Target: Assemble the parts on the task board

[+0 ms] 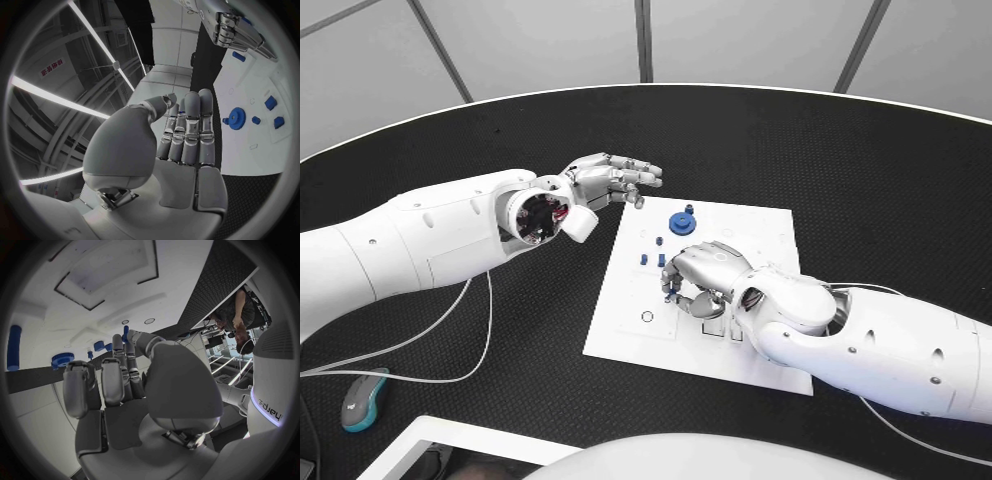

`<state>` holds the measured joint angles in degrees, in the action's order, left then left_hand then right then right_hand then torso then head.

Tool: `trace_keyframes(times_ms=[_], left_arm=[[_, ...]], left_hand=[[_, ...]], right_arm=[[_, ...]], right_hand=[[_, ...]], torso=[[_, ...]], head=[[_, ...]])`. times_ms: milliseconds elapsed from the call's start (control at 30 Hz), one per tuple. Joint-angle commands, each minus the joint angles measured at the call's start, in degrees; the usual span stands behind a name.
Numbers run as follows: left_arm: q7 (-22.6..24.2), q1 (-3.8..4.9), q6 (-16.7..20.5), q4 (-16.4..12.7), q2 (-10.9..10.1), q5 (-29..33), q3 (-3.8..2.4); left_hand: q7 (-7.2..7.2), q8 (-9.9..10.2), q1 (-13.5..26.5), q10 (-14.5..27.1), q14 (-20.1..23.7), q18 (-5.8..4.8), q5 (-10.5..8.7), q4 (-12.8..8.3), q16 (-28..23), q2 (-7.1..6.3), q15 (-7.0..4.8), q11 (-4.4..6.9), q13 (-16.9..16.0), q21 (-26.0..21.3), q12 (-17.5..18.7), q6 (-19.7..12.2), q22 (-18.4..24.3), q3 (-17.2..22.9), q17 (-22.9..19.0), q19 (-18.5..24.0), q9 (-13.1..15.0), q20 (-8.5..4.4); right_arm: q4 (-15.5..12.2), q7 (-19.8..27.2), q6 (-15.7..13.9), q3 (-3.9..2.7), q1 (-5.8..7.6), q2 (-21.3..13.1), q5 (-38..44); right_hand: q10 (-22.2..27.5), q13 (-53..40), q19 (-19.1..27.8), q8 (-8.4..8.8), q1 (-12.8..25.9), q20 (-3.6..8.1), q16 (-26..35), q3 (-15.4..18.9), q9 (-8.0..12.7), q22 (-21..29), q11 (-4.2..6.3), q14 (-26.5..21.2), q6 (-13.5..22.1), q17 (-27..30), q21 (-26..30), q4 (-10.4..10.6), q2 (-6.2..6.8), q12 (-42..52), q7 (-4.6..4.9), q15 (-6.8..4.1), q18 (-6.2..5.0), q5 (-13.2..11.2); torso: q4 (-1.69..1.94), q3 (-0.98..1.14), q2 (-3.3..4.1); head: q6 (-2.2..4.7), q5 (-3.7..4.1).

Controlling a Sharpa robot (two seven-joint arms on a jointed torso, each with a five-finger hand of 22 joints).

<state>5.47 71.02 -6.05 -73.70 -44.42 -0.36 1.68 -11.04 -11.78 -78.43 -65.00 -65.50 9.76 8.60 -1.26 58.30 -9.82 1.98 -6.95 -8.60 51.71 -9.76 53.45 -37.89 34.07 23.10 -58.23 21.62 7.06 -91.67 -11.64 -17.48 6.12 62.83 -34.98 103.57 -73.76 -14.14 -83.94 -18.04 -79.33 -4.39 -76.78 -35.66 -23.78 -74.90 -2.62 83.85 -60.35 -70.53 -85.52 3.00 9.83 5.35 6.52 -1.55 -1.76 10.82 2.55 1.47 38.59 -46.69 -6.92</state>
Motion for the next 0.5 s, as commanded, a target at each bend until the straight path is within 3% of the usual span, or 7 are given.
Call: trace_keyframes(times_ms=[33,500], left_arm=[[0.0,0.01,0.0,0.0,0.0,0.0,0.0],[0.0,0.06,0.0,-0.2,-0.2,0.0,0.0]], left_hand=[[-0.25,0.3,0.2,0.4,0.3,0.83,-0.06,0.0,-0.3,0.54,0.08,0.08,0.1,-0.2,0.1,-0.1,0.1,-0.2,-0.1,0.5,-0.1,0.0],[-0.28,0.3,0.2,0.4,0.3,0.83,-0.07,0.0,-0.4,0.59,0.09,0.07,0.1,-0.2,0.1,-0.1,0.1,-0.3,-0.1,0.5,-0.1,0.01]], right_arm=[[0.2,0.0,0.1,0.01,-0.07,0.2,0.0],[1.3,0.1,0.5,0.04,-0.39,0.8,0.0]], right_hand=[[-0.4,-0.1,-4.6,-0.36,-0.4,0.4,0.0,0.1,-0.1,-13.7,0.02,2.5,-0.1,0.1,0.2,-0.3,0.04,0.3,0.33,-0.31,0.8,0.2],[-0.4,-0.1,-4.6,-0.34,-0.5,0.38,0.0,0.1,-0.1,-13.7,-0.04,2.5,0.0,0.1,0.3,-0.4,-0.01,0.2,0.39,-0.27,0.78,0.4]], torso=[[0.0,-0.03,0.02],[-0.04,0.04,-0.01]], head=[[-0.07,-0.01],[-0.33,-0.1]])
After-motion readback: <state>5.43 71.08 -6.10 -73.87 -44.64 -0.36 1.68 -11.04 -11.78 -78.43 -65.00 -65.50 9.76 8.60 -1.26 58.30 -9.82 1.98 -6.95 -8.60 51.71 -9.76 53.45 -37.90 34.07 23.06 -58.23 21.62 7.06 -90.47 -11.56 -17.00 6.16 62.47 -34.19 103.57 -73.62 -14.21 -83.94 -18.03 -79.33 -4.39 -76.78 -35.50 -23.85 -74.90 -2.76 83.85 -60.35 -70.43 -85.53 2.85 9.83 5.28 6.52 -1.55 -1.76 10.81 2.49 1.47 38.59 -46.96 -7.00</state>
